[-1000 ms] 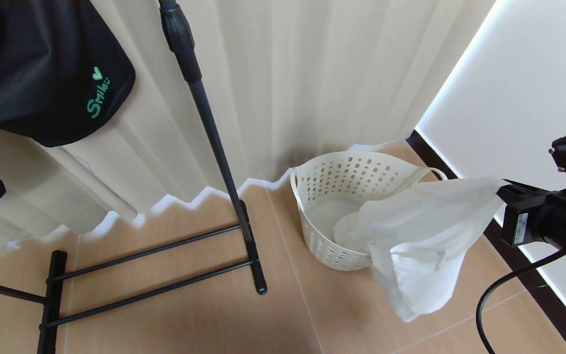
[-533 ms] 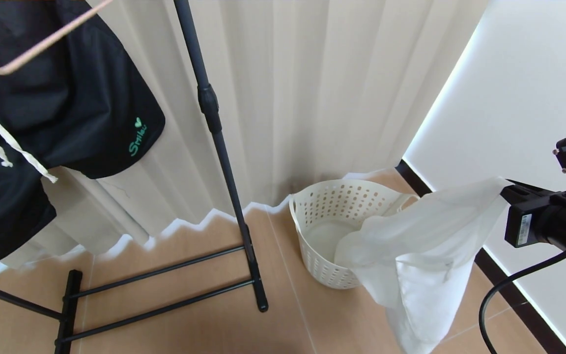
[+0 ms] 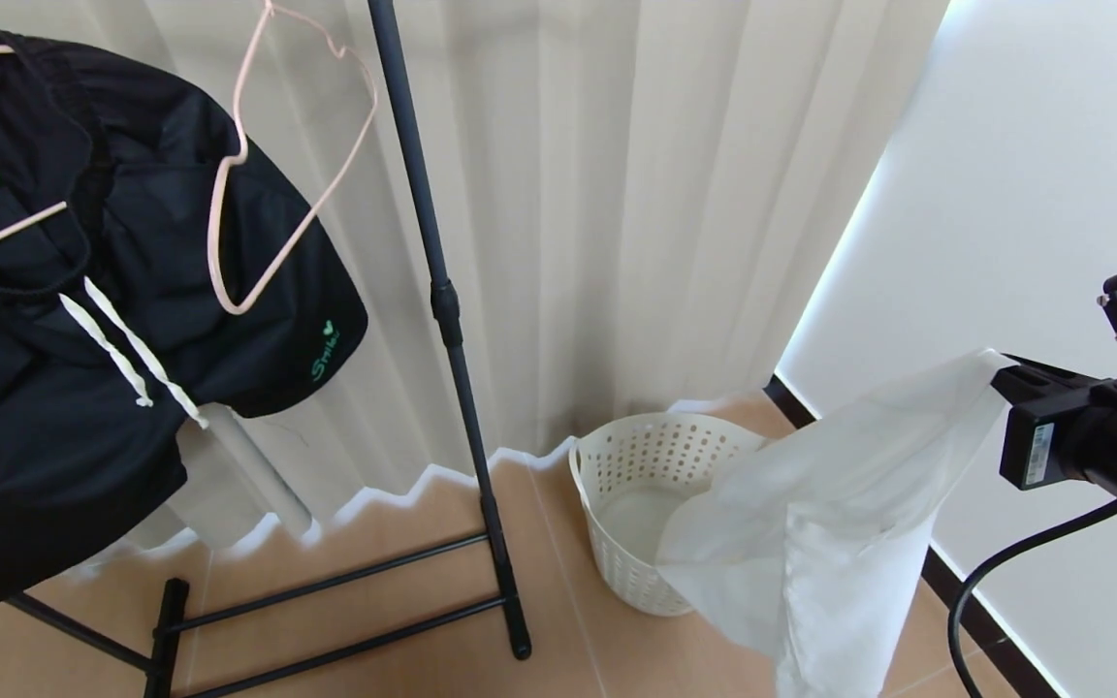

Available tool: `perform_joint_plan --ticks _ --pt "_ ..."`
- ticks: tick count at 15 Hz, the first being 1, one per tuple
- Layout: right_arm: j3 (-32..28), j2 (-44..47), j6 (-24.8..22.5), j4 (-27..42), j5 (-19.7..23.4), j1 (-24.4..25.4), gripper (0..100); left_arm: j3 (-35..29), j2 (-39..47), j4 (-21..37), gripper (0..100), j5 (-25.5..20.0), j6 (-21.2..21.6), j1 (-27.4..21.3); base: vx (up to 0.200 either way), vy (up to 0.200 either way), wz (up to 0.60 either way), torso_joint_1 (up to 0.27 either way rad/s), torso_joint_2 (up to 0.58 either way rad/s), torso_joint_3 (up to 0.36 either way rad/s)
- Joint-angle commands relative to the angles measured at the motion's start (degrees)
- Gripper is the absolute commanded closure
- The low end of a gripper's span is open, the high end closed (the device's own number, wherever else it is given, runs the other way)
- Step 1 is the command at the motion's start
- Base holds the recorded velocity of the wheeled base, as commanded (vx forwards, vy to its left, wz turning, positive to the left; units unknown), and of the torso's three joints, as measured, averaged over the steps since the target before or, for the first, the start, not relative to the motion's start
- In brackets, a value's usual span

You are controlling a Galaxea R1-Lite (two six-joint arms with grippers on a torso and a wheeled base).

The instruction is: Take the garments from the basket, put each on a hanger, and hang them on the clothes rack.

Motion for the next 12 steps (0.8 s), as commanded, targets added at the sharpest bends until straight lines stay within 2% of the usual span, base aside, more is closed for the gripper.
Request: perform_joint_plan --ticks 1,7,12 --pt "0.0 0.07 -0.01 -0.03 -0.01 0.02 100 0.01 -0.01 -0.05 0 0.01 0.0 0.07 0.0 0.0 0.0 0.168 -0.51 -0.139" --pt "0.09 0.07 -0.01 -0.03 -0.01 0.02 100 0.01 -0.01 -0.05 0 0.01 0.0 -0.02 0.0 0.0 0.0 0.181 -0.52 -0.132" --pt "0.44 0.15 -0.01 -0.03 -0.01 0.02 100 0.01 -0.01 -0.05 0 0.1 0.0 0.07 0.0 0.0 0.0 0.231 -0.57 -0.142"
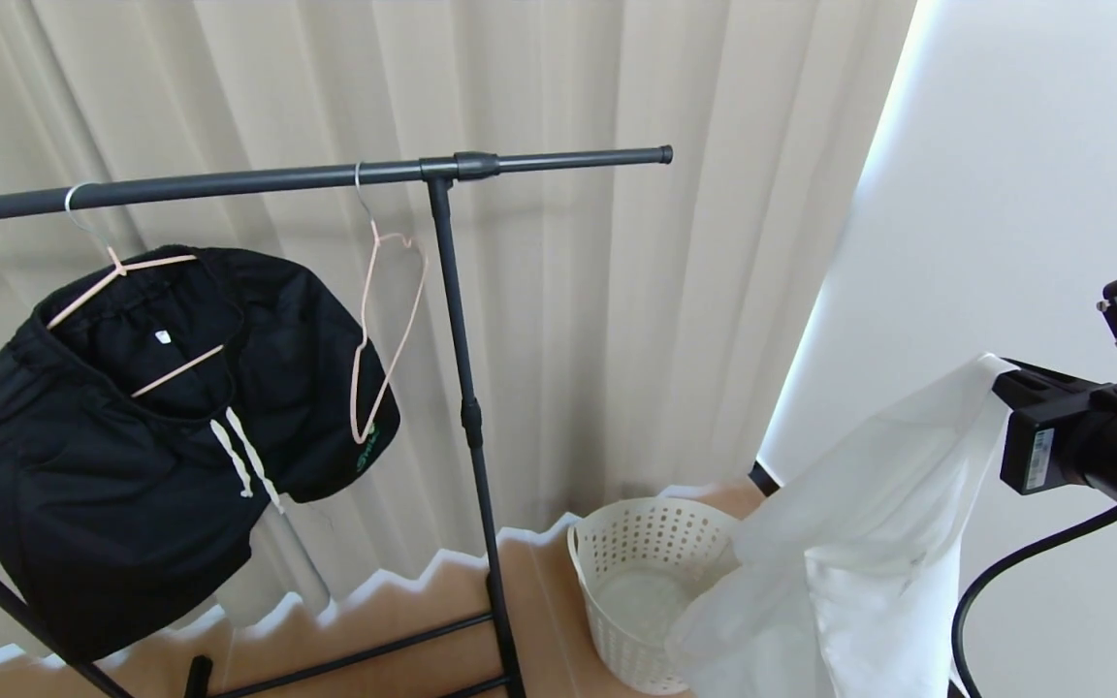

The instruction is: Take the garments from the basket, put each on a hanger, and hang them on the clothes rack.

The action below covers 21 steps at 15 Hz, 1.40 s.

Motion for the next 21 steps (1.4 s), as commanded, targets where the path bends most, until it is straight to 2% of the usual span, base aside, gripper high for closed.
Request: perform_joint_plan --ticks 1,9,18,21 --pt "0.0 0.23 -0.03 -0.03 -0.01 0.02 100 0.1 -0.01 -0.02 0 0.03 -0.08 0.02 0.0 0.0 0.0 0.256 -0.6 -0.188" --pt "0.09 0.23 -0.03 -0.03 -0.01 0.02 100 0.01 -0.01 -0.02 0 0.03 0.01 0.02 0.0 0.0 0.0 0.196 -0.45 -0.237" --pt "0.79 0.05 -0.82 -0.11 0.08 0.02 100 0.1 -0.01 -0.02 0 0.03 -0.08 0.02 0.0 0.0 0.0 0.166 -0.35 -0.256" --pt "1.05 -0.65 -1.53 -0.11 0.17 0.02 100 0.1 -0.01 -0.02 0 0.03 -0.08 0.02 0.0 0.0 0.0 0.071 -0.16 -0.088"
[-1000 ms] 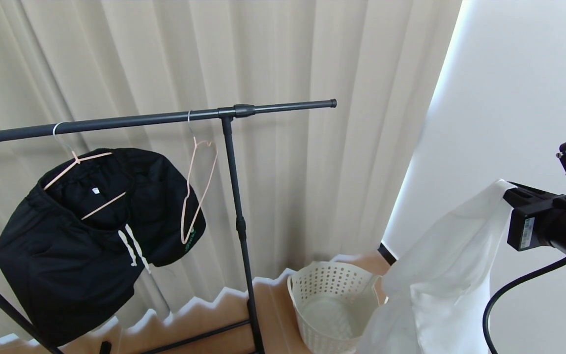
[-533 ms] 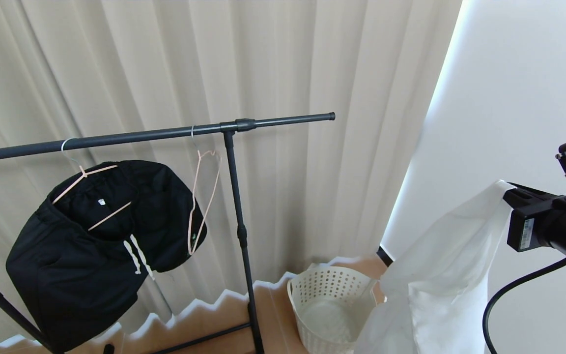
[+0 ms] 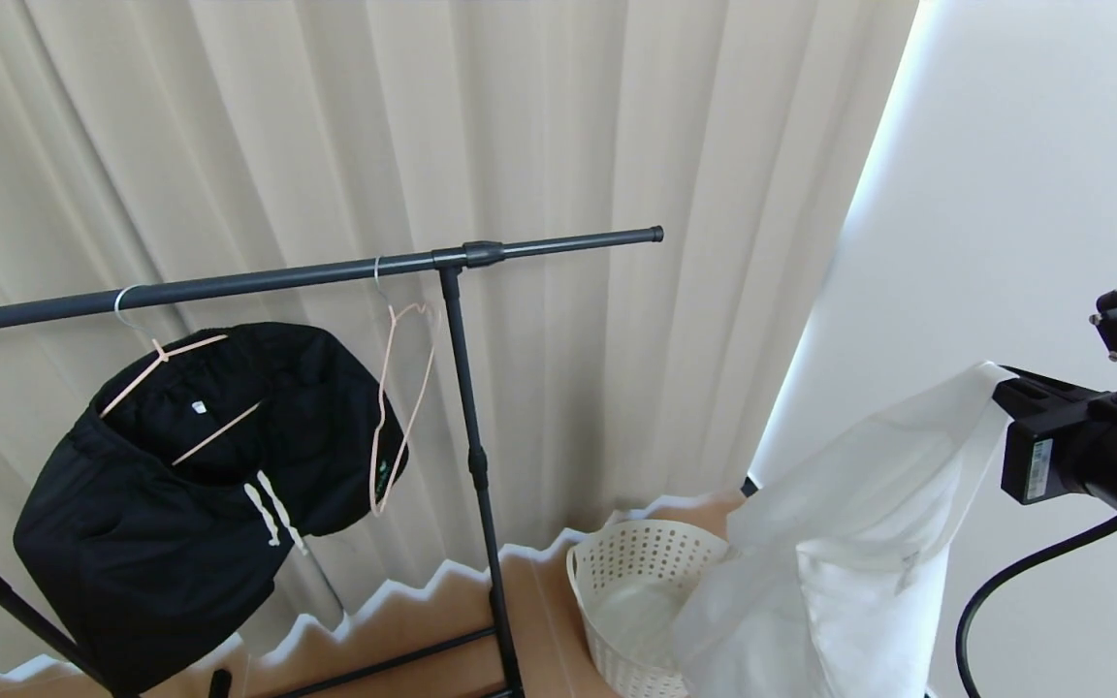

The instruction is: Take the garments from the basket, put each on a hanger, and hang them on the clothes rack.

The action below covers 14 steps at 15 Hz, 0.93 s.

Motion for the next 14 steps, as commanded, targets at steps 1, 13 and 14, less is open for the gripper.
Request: perform_joint_plan --ticks 1,13,14 --pt "0.29 -0.66 -0.24 -0.01 0.06 0.02 100 0.02 -0.01 -0.01 0 -0.01 0.0 0.01 0.0 0.0 0.0 0.0 0.0 0.0" --pt "0.73 -1.1 -0.33 -0.01 0.06 0.11 100 -0.06 -0.01 -0.01 0 -0.01 0.08 0.01 -0.017 0.0 0.35 0.0 0.0 0.0" --pt "0.82 -1.1 -0.24 -0.01 0.06 0.11 100 0.02 -0.1 -0.01 0 -0.01 0.08 0.01 -0.2 0.0 0.0 0.002 0.0 -0.002"
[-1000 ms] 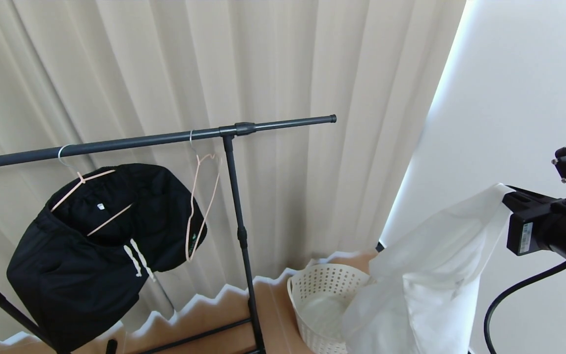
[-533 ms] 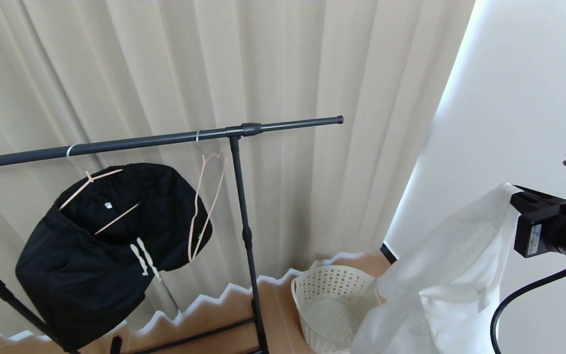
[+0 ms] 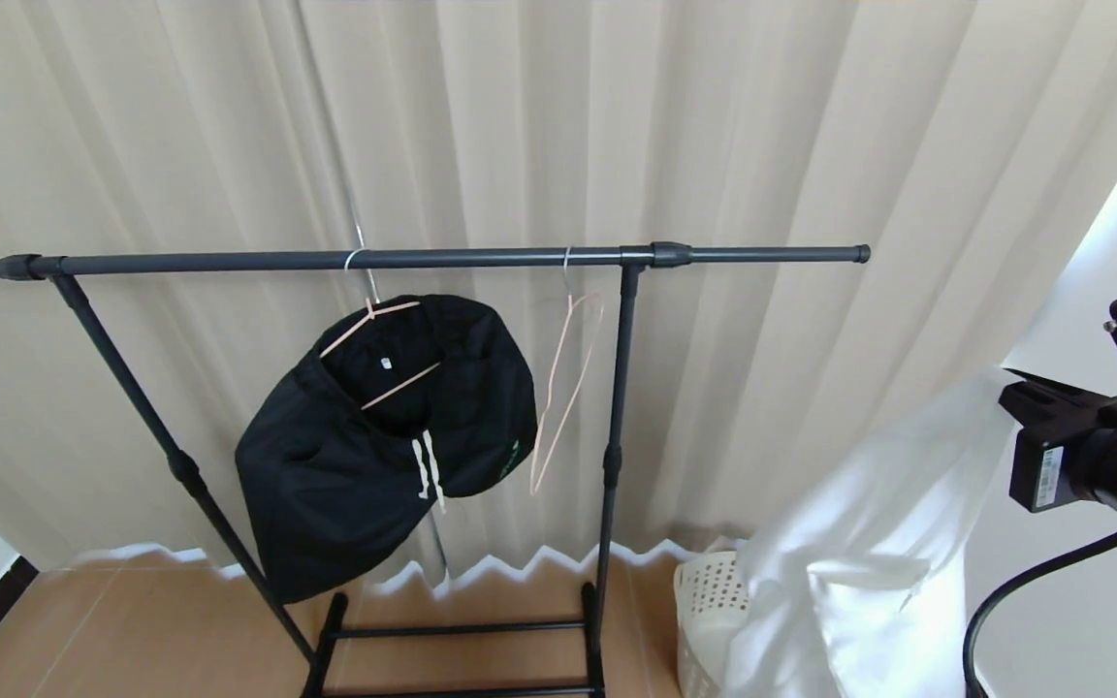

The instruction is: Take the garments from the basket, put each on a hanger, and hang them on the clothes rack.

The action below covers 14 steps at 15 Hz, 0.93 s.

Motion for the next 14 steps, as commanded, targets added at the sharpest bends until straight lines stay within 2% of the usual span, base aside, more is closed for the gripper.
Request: perform_joint_plan --ticks 1,6,10,12,14 --pt "0.04 0.01 -0.08 -0.03 0.01 0.07 100 -0.04 -0.05 -0.01 0 0.0 0.0 0.05 -0.2 0.0 0.0 0.002 0.01 0.002" --pt "0.04 -0.16 -0.08 0.06 0.01 -0.02 100 0.05 -0.05 -0.01 0 0.0 0.0 0.05 0.0 0.2 0.0 -0.004 0.0 0.005" --pt "0.65 0.01 -1.58 0.06 0.01 0.07 100 -0.04 -0.05 -0.01 0 0.0 0.09 0.05 0.0 0.0 0.0 0.0 0.0 0.0" --pt "0.74 0.1 -2.98 -0.03 0.1 0.69 100 0.05 0.13 0.17 0 0.0 1.58 0.05 0.0 0.0 0.0 0.0 0.0 0.0" --pt "-1.54 2.47 -2.89 -0.03 0.36 6.05 100 -2.94 5.58 2.63 0 -0.26 5.1 0.05 0.0 0.0 0.0 0.0 0.0 0.0"
